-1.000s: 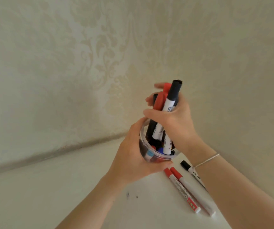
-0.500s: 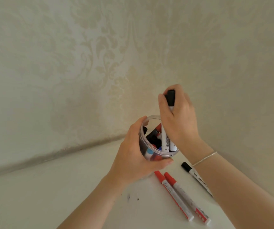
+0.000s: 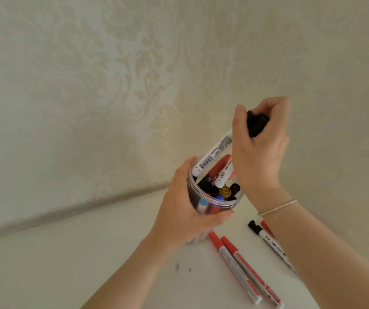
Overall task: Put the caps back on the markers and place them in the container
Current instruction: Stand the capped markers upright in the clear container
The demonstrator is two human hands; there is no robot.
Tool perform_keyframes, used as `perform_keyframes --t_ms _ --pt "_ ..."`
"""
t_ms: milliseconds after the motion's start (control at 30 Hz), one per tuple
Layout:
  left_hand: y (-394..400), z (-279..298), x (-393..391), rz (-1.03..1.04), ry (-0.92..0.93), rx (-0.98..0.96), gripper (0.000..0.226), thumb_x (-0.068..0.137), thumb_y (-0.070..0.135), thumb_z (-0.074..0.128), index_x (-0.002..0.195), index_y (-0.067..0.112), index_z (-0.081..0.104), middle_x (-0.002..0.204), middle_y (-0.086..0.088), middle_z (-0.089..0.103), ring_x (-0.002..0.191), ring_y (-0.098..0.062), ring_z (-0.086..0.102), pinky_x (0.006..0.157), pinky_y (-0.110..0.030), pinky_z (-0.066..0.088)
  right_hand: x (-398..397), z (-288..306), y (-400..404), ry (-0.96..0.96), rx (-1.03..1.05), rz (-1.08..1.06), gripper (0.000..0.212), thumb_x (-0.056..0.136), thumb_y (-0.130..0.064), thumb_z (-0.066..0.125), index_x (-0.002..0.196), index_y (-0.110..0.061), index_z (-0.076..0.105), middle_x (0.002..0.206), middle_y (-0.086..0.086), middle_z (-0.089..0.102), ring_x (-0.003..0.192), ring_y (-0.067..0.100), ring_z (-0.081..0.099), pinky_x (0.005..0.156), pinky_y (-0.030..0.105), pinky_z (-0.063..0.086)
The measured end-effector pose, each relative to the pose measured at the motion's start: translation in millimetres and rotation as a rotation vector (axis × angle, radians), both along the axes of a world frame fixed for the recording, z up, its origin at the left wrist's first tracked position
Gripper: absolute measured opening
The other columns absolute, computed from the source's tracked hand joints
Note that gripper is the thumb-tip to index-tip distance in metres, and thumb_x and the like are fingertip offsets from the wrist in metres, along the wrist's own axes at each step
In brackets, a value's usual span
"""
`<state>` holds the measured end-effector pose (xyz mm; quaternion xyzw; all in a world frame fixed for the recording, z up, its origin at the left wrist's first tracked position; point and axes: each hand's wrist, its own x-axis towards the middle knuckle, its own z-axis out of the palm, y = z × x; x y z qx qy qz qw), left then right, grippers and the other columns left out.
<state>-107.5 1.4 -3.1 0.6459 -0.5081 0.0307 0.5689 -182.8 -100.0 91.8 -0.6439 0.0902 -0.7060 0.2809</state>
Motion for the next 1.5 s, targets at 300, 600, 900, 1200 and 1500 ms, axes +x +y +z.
perform_keyframes --t_ms 300,600,900,1200,1500 --pt "-6.1 -3.7 1.5 -0.007 -0.011 0.015 0.096 0.058 0.036 0.091 0.134 0.007 0.041 0.116 -0.005 0.061 0.110 -0.020 0.062 0.090 -0.039 0.053 8.3 1.9 8.2 0.233 -0.407 0.052 0.030 0.090 -0.016 0.060 0.066 -0.002 0.048 0.052 -0.001 0.043 0.046 0.024 0.041 0.042 0.038 0.038" --pt "-2.1 -3.2 2.2 0.001 0.005 -0.023 0.105 0.058 0.027 0.092 0.143 0.020 0.031 0.130 0.014 0.053 0.122 -0.008 0.054 0.100 -0.029 0.047 1.4 27.1 6.0 -0.138 -0.052 0.012 0.034 0.090 -0.035 0.057 0.068 -0.029 0.032 0.057 -0.010 0.035 0.054 0.035 0.049 0.051 0.040 0.040" --pt "-1.5 -5.6 4.6 -0.021 0.039 -0.019 0.106 0.057 0.034 0.090 0.143 0.027 0.028 0.127 0.015 0.056 0.121 -0.011 0.055 0.101 -0.033 0.048 -4.2 35.0 -0.5 -0.238 -0.108 -0.096 0.035 0.093 -0.032 0.054 0.068 -0.030 0.028 0.055 0.009 0.037 0.050 0.034 0.044 0.049 0.040 0.037" --pt "-6.1 -4.7 7.0 0.018 0.090 -0.065 0.103 0.058 0.030 0.091 0.142 0.023 0.033 0.127 0.008 0.060 0.118 -0.013 0.059 0.098 -0.037 0.051 19.0 -7.4 -18.3 0.291 -0.272 -0.139 0.048 0.093 -0.039 0.052 0.061 -0.004 0.046 0.045 0.008 0.049 0.044 0.030 0.054 0.040 0.037 0.043" --pt "-5.5 -4.2 6.3 0.007 0.069 -0.057 0.101 0.057 0.027 0.093 0.140 0.020 0.036 0.126 0.006 0.060 0.118 -0.015 0.059 0.095 -0.036 0.052 22.6 -18.7 -16.1 0.551 -0.279 -0.148 0.044 0.093 -0.034 0.053 0.057 -0.011 0.047 0.062 0.005 0.053 0.061 0.027 0.049 0.057 0.031 0.035"
